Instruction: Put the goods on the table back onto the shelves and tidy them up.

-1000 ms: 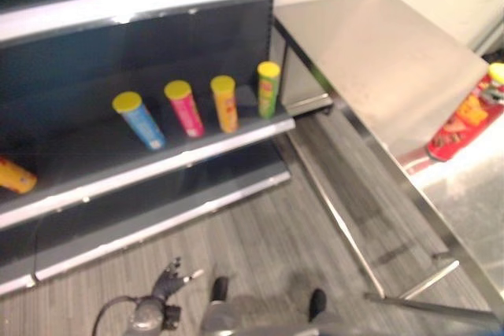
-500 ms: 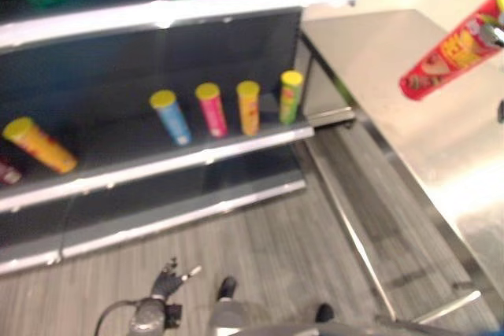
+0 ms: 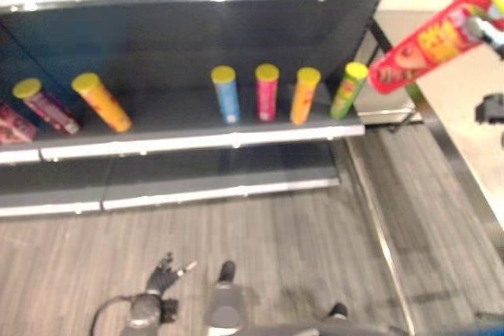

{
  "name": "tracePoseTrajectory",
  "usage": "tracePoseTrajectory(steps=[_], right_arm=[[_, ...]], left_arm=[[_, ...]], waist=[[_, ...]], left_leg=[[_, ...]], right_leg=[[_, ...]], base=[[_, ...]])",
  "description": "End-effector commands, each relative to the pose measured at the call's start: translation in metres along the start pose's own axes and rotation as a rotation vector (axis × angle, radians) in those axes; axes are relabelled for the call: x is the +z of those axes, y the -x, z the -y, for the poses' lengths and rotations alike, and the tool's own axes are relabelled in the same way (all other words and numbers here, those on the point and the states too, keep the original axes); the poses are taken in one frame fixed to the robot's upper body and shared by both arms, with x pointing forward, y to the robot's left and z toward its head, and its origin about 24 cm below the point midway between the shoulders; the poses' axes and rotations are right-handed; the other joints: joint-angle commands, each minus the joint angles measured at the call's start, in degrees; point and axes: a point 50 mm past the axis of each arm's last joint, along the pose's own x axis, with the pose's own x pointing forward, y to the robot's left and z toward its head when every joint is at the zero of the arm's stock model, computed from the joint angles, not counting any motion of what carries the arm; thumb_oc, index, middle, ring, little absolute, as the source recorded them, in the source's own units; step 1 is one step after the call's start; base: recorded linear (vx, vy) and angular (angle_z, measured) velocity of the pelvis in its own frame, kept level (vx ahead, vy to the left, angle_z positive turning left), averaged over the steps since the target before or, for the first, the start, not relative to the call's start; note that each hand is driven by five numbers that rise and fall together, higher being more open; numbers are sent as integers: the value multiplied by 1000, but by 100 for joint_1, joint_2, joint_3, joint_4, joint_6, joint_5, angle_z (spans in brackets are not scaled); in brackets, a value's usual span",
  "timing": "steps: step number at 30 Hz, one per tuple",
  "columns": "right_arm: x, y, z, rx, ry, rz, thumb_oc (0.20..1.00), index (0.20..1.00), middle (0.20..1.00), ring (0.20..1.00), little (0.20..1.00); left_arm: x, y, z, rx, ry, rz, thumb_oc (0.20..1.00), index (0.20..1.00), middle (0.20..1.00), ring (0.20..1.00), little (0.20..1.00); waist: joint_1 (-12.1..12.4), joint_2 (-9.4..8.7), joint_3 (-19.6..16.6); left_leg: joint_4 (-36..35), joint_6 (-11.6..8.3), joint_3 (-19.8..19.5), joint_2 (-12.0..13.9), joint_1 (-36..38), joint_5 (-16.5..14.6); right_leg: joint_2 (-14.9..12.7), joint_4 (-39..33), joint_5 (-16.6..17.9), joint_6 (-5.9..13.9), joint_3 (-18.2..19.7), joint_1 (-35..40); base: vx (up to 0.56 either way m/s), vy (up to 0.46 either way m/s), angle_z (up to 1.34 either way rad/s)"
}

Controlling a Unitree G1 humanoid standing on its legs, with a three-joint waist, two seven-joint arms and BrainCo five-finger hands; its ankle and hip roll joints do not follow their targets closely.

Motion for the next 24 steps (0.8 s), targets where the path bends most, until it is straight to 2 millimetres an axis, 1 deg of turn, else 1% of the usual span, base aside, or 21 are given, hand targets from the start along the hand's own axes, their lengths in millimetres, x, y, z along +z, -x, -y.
tracePoseTrajectory(steps=[1,2,3,4,5,6,7,8,9,10,12,14,15,16,17,18,20,21,22,23,24], right_arm=[[33,-16,7,-13,-28,148,200,200,200,200,200],[33,-16,8,-14,-28,148,200,200,200,200,200],[31,-14,3,2,-23,134,200,200,200,200,200],[31,-12,2,13,-22,134,200,200,200,200,200],[33,-12,1,23,-25,139,200,200,200,200,200],[35,-11,1,33,-47,150,200,200,200,200,200],[35,-11,2,32,-46,151,200,200,200,200,200],[40,-11,6,35,-43,169,200,200,200,200,200],[40,-10,6,36,-46,175,200,200,200,200,200],[42,-12,8,27,-35,193,200,200,200,200,200],[48,-14,5,63,-15,209,200,200,200,200,200],[56,-18,5,75,-43,239,200,200,200,200,200],[60,-21,6,83,-31,259,200,200,200,200,200],[60,-23,6,92,-20,252,200,200,200,200,200],[63,-25,5,115,7,254,200,200,200,200,200],[63,-25,4,116,7,255,200,200,200,200,200],[62,-24,2,141,26,245,200,200,200,200,200],[60,-20,4,145,36,232,200,200,200,200,200],[58,-16,3,152,27,221,200,200,200,200,200],[57,-15,4,152,27,219,200,200,200,200,200],[54,-11,4,143,13,207,200,200,200,200,200]], left_arm=[[-5,7,5,-28,-6,10,1000,1000,1000,1000,1000],[-5,7,5,-28,-7,11,1000,1000,1000,1000,1000],[-1,6,0,-20,-31,22,1000,1000,1000,1000,1000],[3,4,-3,-14,-33,35,1000,1000,1000,1000,1000],[7,3,-6,-7,-30,47,1000,1000,1000,1000,1000],[14,1,-9,-8,-33,67,1000,1000,1000,1000,1000],[14,1,-9,-8,-33,68,1000,1000,1000,1000,1000],[19,-2,-9,-18,-43,80,1000,1000,1000,1000,1000],[20,-2,-8,-22,-42,80,1000,1000,1000,1000,1000],[20,-2,-5,-33,-52,76,1000,1000,1000,1000,1000],[21,-2,-5,-36,-40,83,1000,1000,1000,1000,1000],[20,-1,-7,-21,-10,88,1000,1000,1000,1000,1000],[22,0,-6,-18,12,102,1000,1000,1000,1000,1000],[21,1,-5,-23,19,101,1000,1000,1000,1000,1000],[19,2,-5,-18,30,92,1000,1000,1000,1000,1000],[18,2,-5,-18,31,91,1000,1000,1000,1000,1000],[14,4,-9,-5,32,81,1000,1000,1000,1000,1000],[11,5,-11,2,23,73,1000,1000,1000,1000,1000],[9,6,-11,1,25,66,1000,1000,1000,1000,1000],[9,6,-11,0,23,65,1000,1000,1000,1000,1000],[8,6,-11,5,13,61,1000,1000,1000,1000,1000]], waist=[[127,334,-493],[127,298,-499],[96,261,-390],[55,206,-311],[39,198,-260],[61,218,-187],[60,209,-193],[82,167,-201],[117,122,-217],[215,-31,-179],[213,-90,-173],[238,-192,-139],[282,-223,-48],[254,-225,-13],[241,-210,41],[239,-199,44],[217,-172,36],[175,-153,8],[125,-130,-32],[134,-131,-42],[121,-100,-78]], left_leg=[[-1208,-51,192,504,1311,-536],[-1209,-32,191,456,1286,-506],[-1053,89,196,263,1239,-607],[-919,182,147,94,1105,-598],[-805,242,153,0,1017,-610],[-601,328,99,-137,855,-598],[-596,331,96,-150,828,-578],[-528,395,-47,-275,696,-513],[-518,413,-108,-336,678,-515],[-468,434,-173,-502,601,-521],[-437,417,-228,-541,580,-495],[-129,331,-279,-605,528,-638],[137,231,-192,-564,464,-732],[303,182,-112,-538,358,-699],[446,69,159,-243,213,-640],[464,62,159,-232,211,-655],[313,3,354,297,113,-442],[78,-46,421,767,63,-98],[-113,-71,452,997,80,60],[-172,-82,455,1010,108,89],[-364,-168,426,1247,103,311]], right_leg=[[73,-90,-212,591,58,-578],[28,-100,-181,600,67,-602],[-8,-4,-119,603,491,-683],[63,167,-145,570,1027,-861],[234,327,-326,526,1417,-934],[591,675,-722,396,1710,-858],[580,676,-705,396,1712,-882],[981,946,-1099,262,1798,-740],[1203,959,-1253,209,1834,-657],[1534,611,-1388,0,1834,-465],[1613,543,-1369,-60,1801,-509],[1574,326,-1286,-66,1584,-338],[1547,276,-1346,-96,1492,-253],[1519,216,-1333,-101,1414,-214],[1457,125,-1359,-77,1309,-103],[1469,118,-1356,-81,1310,-94],[1342,83,-1394,6,1207,-30],[1179,101,-1437,89,1150,-12],[1093,116,-1458,141,1134,-5],[1103,123,-1466,135,1131,-6],[981,142,-1465,221,1100,3]], base=[[-79,230,2],[-115,283,-7],[-157,288,-12],[-199,373,-4],[-207,318,2],[-147,222,10],[-129,192,2],[-37,76,33],[-33,41,53],[-8,-20,87],[19,-40,75],[104,-31,56],[47,24,43],[10,128,43],[-23,118,79],[1,170,57],[23,266,22],[68,417,1],[66,316,15],[64,250,40],[102,427,42]])
